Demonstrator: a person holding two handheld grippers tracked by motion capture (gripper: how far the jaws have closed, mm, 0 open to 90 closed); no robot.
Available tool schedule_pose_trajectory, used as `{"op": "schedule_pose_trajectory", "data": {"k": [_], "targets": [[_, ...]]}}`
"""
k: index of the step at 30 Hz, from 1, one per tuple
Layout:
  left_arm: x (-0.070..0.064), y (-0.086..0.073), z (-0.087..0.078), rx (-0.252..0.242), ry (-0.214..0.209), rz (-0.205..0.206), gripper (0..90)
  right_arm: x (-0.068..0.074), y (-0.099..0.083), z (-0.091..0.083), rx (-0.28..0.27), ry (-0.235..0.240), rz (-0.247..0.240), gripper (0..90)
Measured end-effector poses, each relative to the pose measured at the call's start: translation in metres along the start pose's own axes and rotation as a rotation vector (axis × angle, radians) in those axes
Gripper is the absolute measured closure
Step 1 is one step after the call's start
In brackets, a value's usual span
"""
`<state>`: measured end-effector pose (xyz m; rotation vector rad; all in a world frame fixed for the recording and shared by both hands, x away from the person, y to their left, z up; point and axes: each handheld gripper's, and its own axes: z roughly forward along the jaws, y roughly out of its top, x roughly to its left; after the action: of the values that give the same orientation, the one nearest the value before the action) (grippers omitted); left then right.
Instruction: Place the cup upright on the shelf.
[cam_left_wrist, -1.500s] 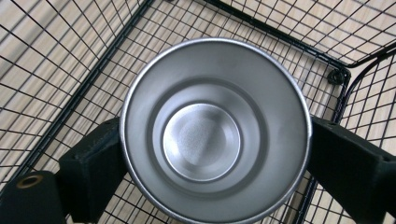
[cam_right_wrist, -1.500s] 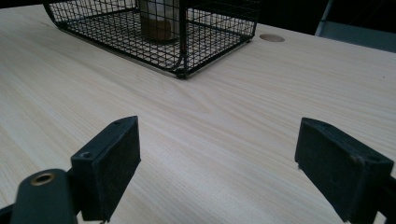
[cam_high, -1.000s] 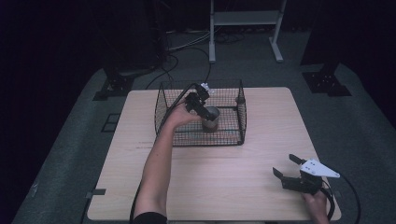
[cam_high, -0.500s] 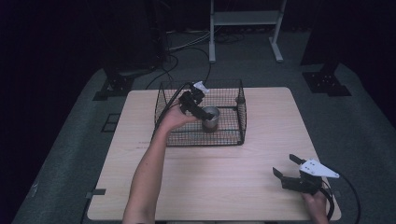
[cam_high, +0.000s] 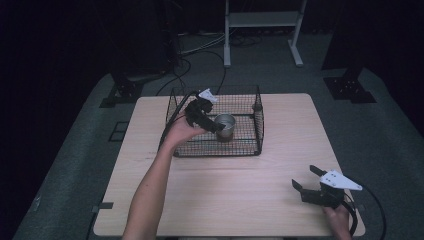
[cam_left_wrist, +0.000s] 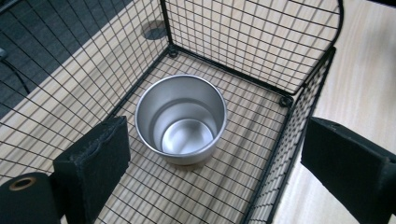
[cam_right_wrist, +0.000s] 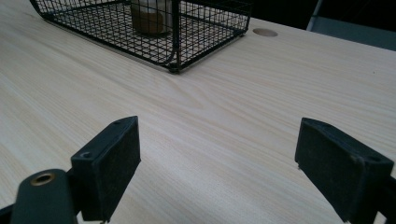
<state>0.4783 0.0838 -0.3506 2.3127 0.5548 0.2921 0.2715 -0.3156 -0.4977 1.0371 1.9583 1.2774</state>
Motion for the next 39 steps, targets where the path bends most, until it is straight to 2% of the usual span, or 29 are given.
{"op": "schedule_pose_trajectory", "data": {"k": [10,25,29,31,39], "targets": [[-0.013,-0.009,-0.013,-0.041,0.009,0.014,6.4,0.000,0.000,0.000,0.003,-0.001,-0.005,13.4],[-0.022,-0.019,-0.023,-0.064,0.002,0.021,6.3,0.001,0.000,0.001,0.008,-0.004,-0.003,13.5],[-0.024,-0.021,-0.026,-0.061,0.014,0.032,6.3,0.001,0.000,0.001,0.011,-0.006,-0.002,13.5],[-0.023,-0.024,-0.028,-0.068,0.010,0.020,6.3,0.001,0.001,0.001,0.014,-0.008,-0.004,13.5],[-0.027,-0.030,-0.033,-0.084,-0.005,0.015,6.3,0.001,0.001,0.002,0.017,-0.007,-0.011,13.5]]}}
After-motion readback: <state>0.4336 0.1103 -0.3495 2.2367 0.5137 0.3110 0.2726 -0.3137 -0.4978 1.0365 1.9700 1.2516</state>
